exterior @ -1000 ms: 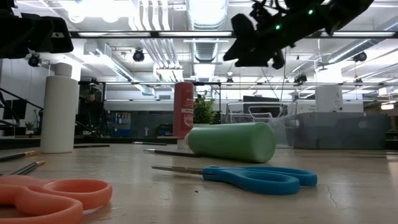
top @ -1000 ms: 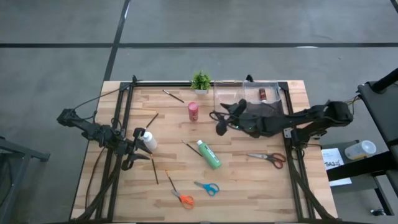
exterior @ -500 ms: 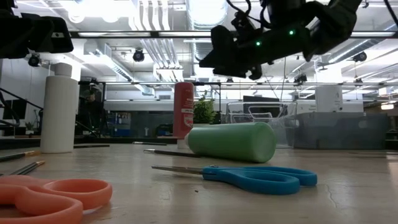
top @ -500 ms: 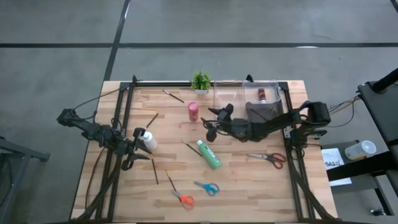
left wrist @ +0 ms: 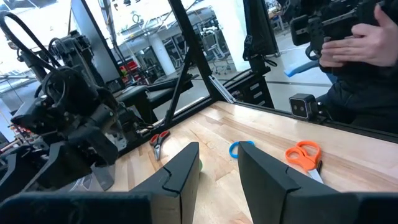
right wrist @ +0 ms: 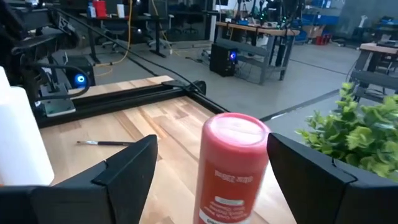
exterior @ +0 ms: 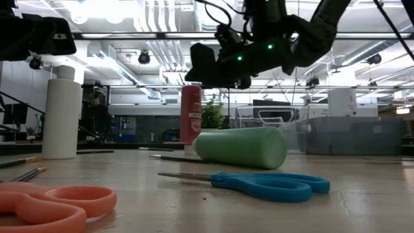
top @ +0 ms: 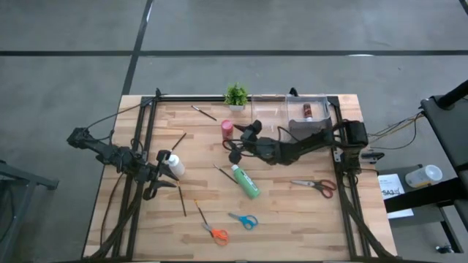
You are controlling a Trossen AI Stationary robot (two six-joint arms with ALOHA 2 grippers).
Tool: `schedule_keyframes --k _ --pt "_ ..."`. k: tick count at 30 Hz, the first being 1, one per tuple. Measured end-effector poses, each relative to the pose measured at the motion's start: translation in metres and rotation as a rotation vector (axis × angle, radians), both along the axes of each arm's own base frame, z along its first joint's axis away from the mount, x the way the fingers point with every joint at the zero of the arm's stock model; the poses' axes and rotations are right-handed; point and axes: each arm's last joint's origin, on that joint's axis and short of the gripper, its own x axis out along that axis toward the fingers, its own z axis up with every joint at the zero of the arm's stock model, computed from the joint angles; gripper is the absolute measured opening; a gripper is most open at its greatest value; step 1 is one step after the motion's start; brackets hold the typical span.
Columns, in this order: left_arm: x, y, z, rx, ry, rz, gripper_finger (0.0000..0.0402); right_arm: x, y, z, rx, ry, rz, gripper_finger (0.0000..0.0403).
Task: Pick & Place Paint Supplies
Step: Put the red paint bottle into the right transparent bin
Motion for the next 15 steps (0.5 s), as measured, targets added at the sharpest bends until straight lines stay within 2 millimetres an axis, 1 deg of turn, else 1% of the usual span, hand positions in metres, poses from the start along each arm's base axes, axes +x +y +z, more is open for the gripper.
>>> schedule_keyframes --k 3,11,15 --pt "0.000 0.000 0.000 0.000 -0.001 0.000 0.0118 0.005 -0.002 -0.004 0.000 0.005 -0.007 0.0302" --pt "0.000 0.000 0.000 0.000 -0.001 0.000 0.0118 0.018 -0.016 -0.017 0.009 0.023 -0.042 0.0302" --pt "0.000 0.000 0.000 0.000 0.000 0.000 0.0118 0.019 -0.017 -0.022 0.038 0.010 -0.049 0.0302"
